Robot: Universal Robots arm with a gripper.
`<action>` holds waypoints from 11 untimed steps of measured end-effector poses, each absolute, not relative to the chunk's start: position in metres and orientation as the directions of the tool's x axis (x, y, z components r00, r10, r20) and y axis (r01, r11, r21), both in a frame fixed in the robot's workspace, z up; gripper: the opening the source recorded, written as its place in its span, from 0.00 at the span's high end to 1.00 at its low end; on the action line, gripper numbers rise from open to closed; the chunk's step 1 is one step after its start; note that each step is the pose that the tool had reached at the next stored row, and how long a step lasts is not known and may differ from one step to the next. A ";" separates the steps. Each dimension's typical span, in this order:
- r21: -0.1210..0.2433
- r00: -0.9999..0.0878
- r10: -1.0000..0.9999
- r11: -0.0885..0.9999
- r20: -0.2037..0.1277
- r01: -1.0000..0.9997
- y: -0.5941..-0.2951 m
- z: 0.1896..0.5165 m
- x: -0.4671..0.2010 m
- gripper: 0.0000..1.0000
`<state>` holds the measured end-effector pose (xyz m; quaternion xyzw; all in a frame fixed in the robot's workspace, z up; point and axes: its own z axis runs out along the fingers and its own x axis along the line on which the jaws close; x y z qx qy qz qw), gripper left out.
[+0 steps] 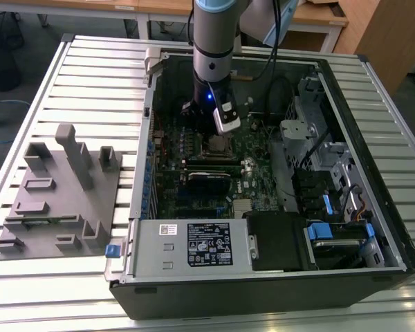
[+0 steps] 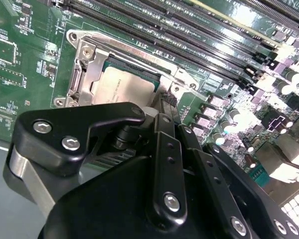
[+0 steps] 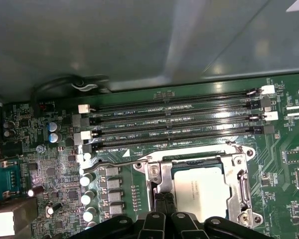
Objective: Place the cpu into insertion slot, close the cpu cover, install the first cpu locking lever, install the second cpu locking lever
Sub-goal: 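Close the cpu cover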
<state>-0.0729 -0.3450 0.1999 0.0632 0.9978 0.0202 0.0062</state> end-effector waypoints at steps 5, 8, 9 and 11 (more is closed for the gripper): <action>0.040 -0.992 0.126 0.991 -0.009 0.126 -0.345 0.205 -0.073 0.90; 0.040 -0.992 0.126 0.991 -0.009 0.126 -0.345 0.209 -0.073 0.90; 0.040 -0.992 0.126 0.991 -0.009 0.126 -0.345 0.211 -0.073 0.90; 0.040 -0.992 0.126 0.991 -0.009 0.126 -0.345 0.215 -0.073 0.90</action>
